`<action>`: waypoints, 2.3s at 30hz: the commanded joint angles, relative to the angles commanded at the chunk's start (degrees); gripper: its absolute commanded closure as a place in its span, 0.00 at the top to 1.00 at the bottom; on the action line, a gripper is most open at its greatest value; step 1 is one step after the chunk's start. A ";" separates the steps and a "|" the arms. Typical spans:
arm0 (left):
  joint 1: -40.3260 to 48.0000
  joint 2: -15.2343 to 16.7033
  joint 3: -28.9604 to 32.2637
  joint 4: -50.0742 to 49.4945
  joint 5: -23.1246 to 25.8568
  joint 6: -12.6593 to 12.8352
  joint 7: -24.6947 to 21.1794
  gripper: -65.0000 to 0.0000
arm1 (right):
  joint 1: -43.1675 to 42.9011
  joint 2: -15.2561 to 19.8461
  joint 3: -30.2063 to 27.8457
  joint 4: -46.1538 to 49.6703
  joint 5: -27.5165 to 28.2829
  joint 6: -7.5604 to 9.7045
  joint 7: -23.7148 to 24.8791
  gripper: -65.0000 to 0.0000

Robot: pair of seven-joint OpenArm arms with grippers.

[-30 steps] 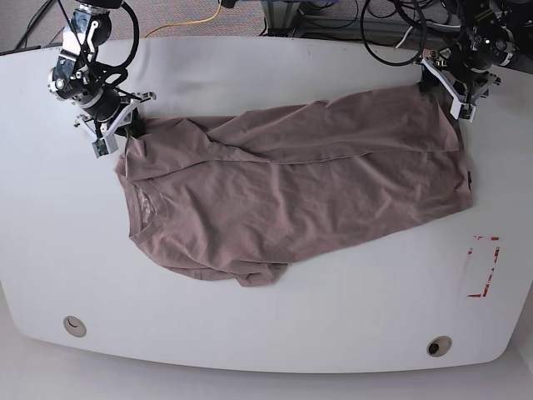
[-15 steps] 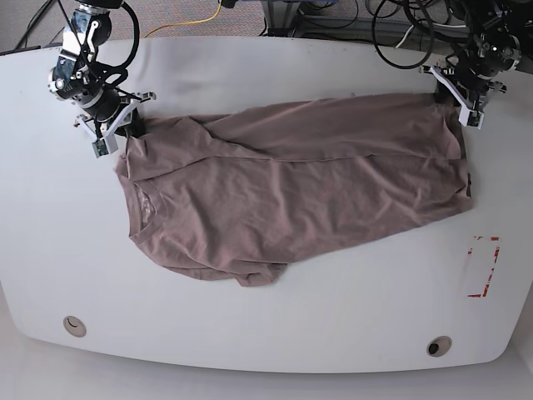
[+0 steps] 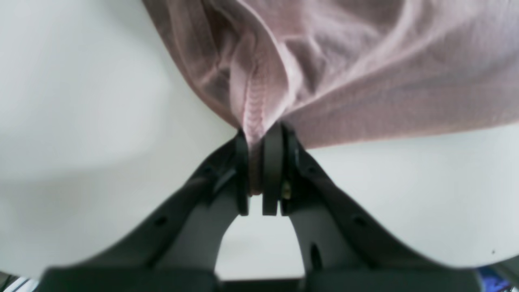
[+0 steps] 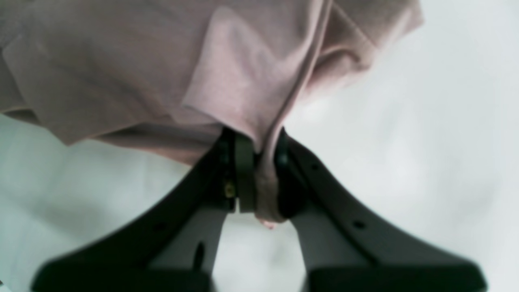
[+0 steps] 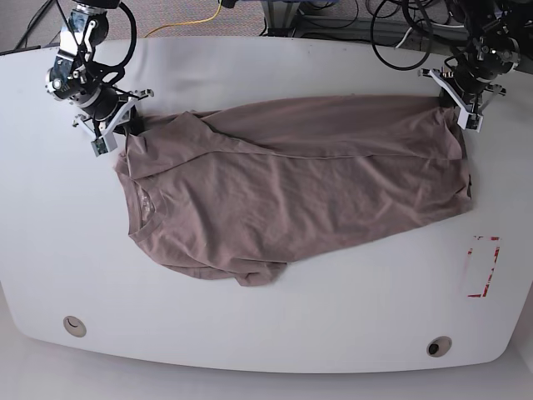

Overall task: Layout the t-shirt on the table in an organized manner, then fold the t-shirt properly
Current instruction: 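Drag the shirt by its shoulder edge with both grippers away from the table center, then release the shoulder edge and move the right gripper to the shirt's hem corner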

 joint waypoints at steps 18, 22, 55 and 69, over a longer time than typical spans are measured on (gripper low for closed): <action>9.93 -1.49 5.98 5.80 -0.44 0.00 0.00 0.00 | -8.18 3.43 6.15 0.00 0.00 0.00 0.00 0.02; 11.60 -1.76 5.89 5.80 -0.18 0.00 0.00 0.00 | -11.16 3.52 7.74 0.26 0.00 0.00 0.00 0.02; 12.31 -7.30 5.63 8.00 -0.62 0.00 0.00 0.43 | -15.03 1.32 14.59 4.48 -0.09 0.00 -0.09 0.75; 3.69 -10.46 5.36 9.14 -0.62 0.00 9.23 0.45 | -14.68 1.67 16.26 15.38 -0.18 0.00 -3.16 0.81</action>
